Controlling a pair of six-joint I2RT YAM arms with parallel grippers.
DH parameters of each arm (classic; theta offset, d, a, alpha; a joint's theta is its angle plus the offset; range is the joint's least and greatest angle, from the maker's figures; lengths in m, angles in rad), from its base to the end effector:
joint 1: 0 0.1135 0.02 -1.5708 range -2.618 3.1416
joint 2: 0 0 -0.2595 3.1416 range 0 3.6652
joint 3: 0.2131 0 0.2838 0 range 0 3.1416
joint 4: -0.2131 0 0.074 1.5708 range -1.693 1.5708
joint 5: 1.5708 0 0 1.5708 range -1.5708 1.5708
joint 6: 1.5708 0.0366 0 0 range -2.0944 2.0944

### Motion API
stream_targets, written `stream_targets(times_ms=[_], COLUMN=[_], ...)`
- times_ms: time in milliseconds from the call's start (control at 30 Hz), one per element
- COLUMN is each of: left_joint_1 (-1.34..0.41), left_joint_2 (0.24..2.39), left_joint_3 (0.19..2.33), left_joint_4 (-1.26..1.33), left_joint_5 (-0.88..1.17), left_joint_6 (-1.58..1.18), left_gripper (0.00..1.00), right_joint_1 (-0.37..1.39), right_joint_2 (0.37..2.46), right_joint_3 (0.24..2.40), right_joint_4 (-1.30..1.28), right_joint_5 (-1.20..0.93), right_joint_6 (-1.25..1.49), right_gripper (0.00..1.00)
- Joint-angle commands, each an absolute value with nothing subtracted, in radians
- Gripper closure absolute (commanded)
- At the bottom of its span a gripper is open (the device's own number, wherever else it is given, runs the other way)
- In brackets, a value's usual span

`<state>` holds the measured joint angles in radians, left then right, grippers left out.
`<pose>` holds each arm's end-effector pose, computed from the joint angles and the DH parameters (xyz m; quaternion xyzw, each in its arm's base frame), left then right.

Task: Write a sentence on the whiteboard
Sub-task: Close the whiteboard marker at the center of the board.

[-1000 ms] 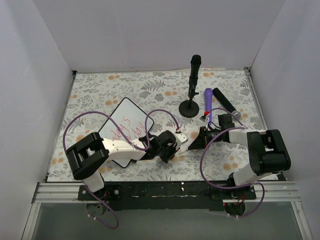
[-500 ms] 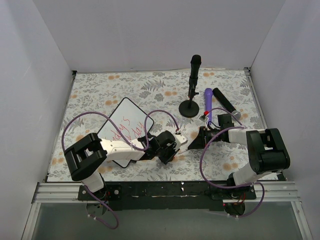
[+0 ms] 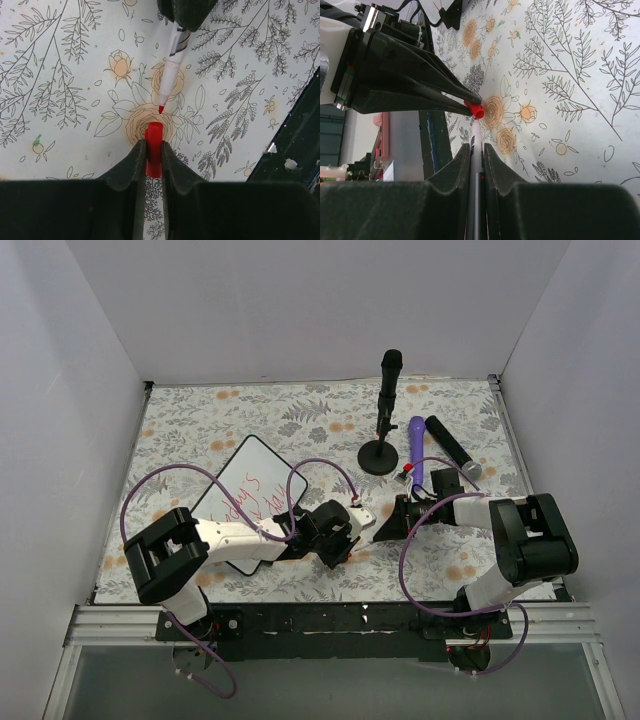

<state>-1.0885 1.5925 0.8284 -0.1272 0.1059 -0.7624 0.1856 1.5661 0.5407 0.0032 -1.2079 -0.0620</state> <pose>0.1528 -0.3002 0.1385 0.1702 0.9262 -0.2959 0.1603 0.2486 0.0815 0.0928 -0.2505 0.7673 0.5594 0.1888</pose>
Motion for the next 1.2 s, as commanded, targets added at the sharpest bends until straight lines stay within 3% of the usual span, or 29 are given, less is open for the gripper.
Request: stream_targets(times_ms=[0,1167], left_joint_1=[-1.094,-1.103], left_joint_2=[1.54,1.546], left_joint_3=[0.847,0.876], left_joint_4=[-0.112,-0.089], left_joint_5=[0.115,0.129], left_joint_6=[-0.764,-0.77], left_gripper=[1.0,1.0], right_joint_1=[0.195,0.206], right_joint_2=[1.582,1.605], right_joint_3=[0.557,0.561], right_joint_4=[0.026,0.026], right_joint_5=[-1.233,-1.246], right_joint_6=[-0.06,-0.055], right_gripper=[0.99,0.99])
